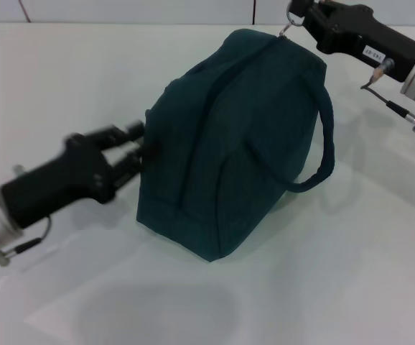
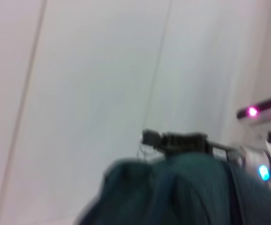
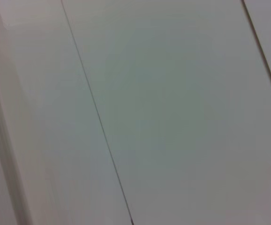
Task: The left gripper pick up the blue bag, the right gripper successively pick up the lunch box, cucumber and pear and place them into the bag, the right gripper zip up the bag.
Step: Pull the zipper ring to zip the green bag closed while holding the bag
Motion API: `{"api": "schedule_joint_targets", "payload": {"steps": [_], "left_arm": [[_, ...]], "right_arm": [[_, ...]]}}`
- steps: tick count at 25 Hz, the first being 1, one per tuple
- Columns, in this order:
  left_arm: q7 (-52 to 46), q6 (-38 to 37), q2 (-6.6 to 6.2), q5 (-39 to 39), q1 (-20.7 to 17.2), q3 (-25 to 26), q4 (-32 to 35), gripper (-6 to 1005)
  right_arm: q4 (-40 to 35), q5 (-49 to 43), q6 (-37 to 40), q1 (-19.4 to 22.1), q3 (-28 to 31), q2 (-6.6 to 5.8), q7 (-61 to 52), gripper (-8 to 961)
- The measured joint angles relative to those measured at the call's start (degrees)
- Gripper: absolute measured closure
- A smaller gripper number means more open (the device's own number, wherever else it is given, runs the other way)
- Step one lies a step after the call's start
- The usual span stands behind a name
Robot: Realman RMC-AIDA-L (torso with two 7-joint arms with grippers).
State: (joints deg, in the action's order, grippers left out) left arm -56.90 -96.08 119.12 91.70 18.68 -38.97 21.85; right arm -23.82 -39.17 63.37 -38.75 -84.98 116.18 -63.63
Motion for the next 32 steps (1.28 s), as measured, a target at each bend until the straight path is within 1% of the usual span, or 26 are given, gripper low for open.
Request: {"api": "schedule_joint_targets", "payload": {"steps": [3,5,8,10,11,12,16,19,22,24,25,28,32], "left_arm": [[0.01,-2.54,0.15,-5.07,-1.84,0.55,1.31,757],[-3.42,-3.31,0.14,-5.89,-2.24,0.48,3.99,699],[-13.42,-3.32,0.13,-3.19,-1.61,0.08,12.68,611],[-21.95,-3.15,0.34,-0.14,-0.23,-0.42,21.10,553],[-25.11,-3.02,0.41,0.77,0.33,-0.88,24.15,524],[-29.91,-2.70,0.41,1.81,1.32,-1.79,28.21,475],[-48.01,0.91,0.34,8.91,5.97,-7.29,42.97,279],[-61.48,1.94,0.36,16.05,10.42,-12.22,53.59,202],[-75.90,2.67,0.30,24.15,14.85,-19.23,63.78,125],[-82.77,3.34,0.35,28.89,16.81,-23.06,68.44,126],[-87.22,3.67,0.34,32.04,18.23,-25.78,70.69,127],[-93.38,3.97,0.36,37.30,20.87,-31.05,72.45,129],[-97.36,5.67,0.41,43.04,21.80,-36.34,72.06,132]], "right_arm": [[0.00,0.47,0.00,-0.21,-0.01,0.00,0.00,902],[0.00,0.83,0.07,-0.20,-0.01,0.00,0.01,902],[0.07,1.23,0.12,-0.04,-0.01,-0.01,0.02,901],[0.14,1.27,-0.01,0.01,-0.01,0.02,0.02,901],[0.15,1.28,-0.01,0.08,-0.01,0.04,0.02,900],[0.15,1.29,0.03,0.13,-0.01,0.05,0.02,900],[0.20,1.46,0.14,0.45,-0.01,0.04,-0.01,899],[0.27,1.48,0.05,0.50,-0.01,0.03,-0.01,899],[0.44,1.48,-0.06,0.42,-0.01,0.02,-0.03,898],[0.64,1.51,-0.10,0.18,-0.01,0.01,-0.01,898],[0.71,1.53,-0.13,0.10,-0.01,0.01,0.01,898],[0.75,1.56,-0.19,0.04,-0.01,0.01,0.08,897],[0.75,1.56,-0.22,0.01,-0.08,0.01,0.14,896]]}}
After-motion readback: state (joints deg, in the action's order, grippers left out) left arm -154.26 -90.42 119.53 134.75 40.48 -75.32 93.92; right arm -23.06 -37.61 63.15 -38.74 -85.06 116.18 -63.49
